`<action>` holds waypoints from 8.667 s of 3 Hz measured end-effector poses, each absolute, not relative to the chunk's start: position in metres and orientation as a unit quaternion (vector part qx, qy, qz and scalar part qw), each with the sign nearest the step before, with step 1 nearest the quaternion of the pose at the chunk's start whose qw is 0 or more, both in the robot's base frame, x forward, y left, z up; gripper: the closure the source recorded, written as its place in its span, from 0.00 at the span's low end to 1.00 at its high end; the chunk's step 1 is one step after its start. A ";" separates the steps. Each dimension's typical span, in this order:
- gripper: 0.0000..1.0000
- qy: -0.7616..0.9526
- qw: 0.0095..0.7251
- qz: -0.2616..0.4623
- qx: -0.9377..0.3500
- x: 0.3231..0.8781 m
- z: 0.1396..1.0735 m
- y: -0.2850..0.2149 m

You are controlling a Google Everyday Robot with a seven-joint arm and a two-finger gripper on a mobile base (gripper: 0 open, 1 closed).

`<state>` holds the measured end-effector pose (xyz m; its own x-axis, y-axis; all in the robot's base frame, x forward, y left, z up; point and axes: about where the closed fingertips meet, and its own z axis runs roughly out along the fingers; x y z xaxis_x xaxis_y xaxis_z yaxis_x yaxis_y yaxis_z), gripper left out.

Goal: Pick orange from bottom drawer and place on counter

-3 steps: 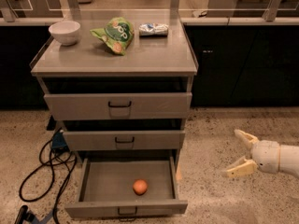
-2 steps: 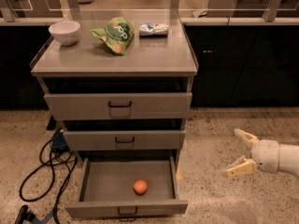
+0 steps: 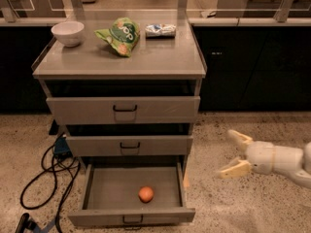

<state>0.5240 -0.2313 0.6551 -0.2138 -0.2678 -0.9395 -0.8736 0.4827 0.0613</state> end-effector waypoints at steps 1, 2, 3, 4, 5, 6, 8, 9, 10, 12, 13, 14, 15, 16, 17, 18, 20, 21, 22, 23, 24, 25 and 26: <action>0.00 0.700 0.455 0.381 -0.399 0.505 0.633 -0.124; 0.00 0.699 0.455 0.381 -0.399 0.506 0.633 -0.124; 0.00 0.706 0.436 0.383 -0.406 0.511 0.615 -0.113; 0.00 0.731 0.396 0.375 -0.410 0.524 0.557 -0.081; 0.00 0.765 0.359 0.344 -0.410 0.544 0.488 -0.042; 0.00 0.773 0.370 0.318 -0.406 0.562 0.483 -0.037; 0.00 0.788 0.362 0.279 -0.413 0.564 0.475 -0.034; 0.00 0.825 0.315 0.217 -0.417 0.565 0.425 -0.027; 0.00 0.848 0.293 0.178 -0.405 0.584 0.376 -0.007; 0.00 0.862 0.262 0.284 -0.328 0.601 0.279 0.041; 0.00 0.859 0.269 0.296 -0.321 0.616 0.274 0.043; 0.00 0.883 0.262 0.249 -0.299 0.616 0.269 0.034; 0.00 0.923 0.239 0.170 -0.248 0.626 0.235 0.016; 0.00 0.944 0.235 0.097 -0.209 0.652 0.194 -0.014; 0.00 0.944 0.236 0.093 -0.210 0.654 0.193 -0.016; 0.00 0.948 0.222 0.105 -0.200 0.656 0.188 -0.022; 0.00 0.957 0.143 0.164 -0.192 0.627 0.120 -0.017; 0.00 0.954 0.128 0.185 -0.196 0.617 0.116 -0.008; 0.00 0.956 0.116 0.187 -0.195 0.622 0.097 -0.001; 0.00 0.956 0.116 0.187 -0.195 0.622 0.097 -0.001; 0.05 0.956 0.116 0.187 -0.195 0.622 0.097 -0.001; 0.24 0.956 0.116 0.187 -0.195 0.622 0.097 -0.001; 0.47 0.956 0.116 0.187 -0.195 0.622 0.097 -0.001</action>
Offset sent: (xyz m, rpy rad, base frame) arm -0.0054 0.0757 -0.0107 0.0663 0.0481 0.0565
